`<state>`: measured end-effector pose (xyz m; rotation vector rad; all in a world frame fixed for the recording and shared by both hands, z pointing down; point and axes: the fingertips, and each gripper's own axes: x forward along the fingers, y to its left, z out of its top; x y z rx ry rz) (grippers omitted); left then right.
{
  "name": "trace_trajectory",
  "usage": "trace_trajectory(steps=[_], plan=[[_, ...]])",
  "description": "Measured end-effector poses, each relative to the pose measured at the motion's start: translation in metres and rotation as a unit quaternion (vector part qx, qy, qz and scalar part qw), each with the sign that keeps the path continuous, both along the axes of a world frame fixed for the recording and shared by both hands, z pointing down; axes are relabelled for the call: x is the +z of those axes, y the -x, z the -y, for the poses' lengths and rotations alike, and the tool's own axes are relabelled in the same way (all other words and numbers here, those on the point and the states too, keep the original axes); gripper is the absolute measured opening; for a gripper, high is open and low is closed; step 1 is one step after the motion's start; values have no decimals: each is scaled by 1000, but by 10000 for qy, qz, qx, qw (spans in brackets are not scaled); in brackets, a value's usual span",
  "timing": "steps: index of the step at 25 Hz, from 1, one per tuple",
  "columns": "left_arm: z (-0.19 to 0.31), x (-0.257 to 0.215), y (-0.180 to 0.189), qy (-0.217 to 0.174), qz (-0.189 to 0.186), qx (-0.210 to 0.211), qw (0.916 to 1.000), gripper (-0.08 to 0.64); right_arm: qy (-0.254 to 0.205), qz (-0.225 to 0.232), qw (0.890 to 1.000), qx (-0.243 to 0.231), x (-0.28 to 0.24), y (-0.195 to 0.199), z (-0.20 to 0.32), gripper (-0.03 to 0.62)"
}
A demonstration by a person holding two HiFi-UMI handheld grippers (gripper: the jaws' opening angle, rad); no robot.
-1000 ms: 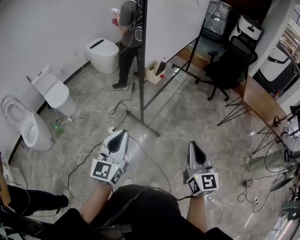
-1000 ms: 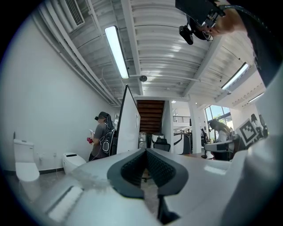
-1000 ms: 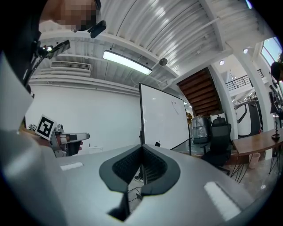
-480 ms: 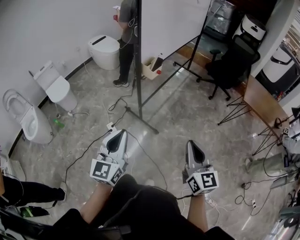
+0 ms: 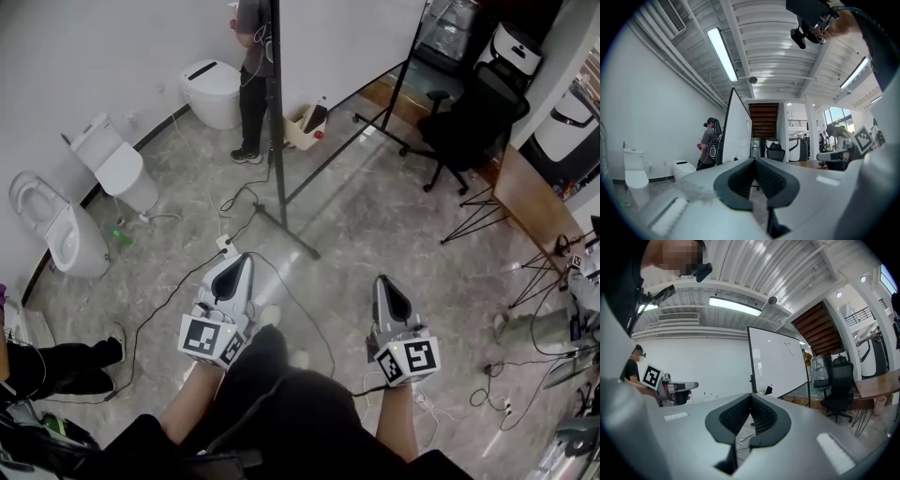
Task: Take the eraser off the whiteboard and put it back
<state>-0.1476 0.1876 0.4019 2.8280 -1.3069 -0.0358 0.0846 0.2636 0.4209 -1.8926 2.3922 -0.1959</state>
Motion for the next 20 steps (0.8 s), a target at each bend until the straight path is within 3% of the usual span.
trace_trajectory(steps=[9, 20], plan=[[32, 1, -14, 5, 38, 209, 9998, 5, 52, 68, 9998, 176, 4, -7, 24, 9], [123, 6, -35, 40, 92, 485, 9988, 5, -96, -93, 9998, 115, -15, 8, 115, 9]])
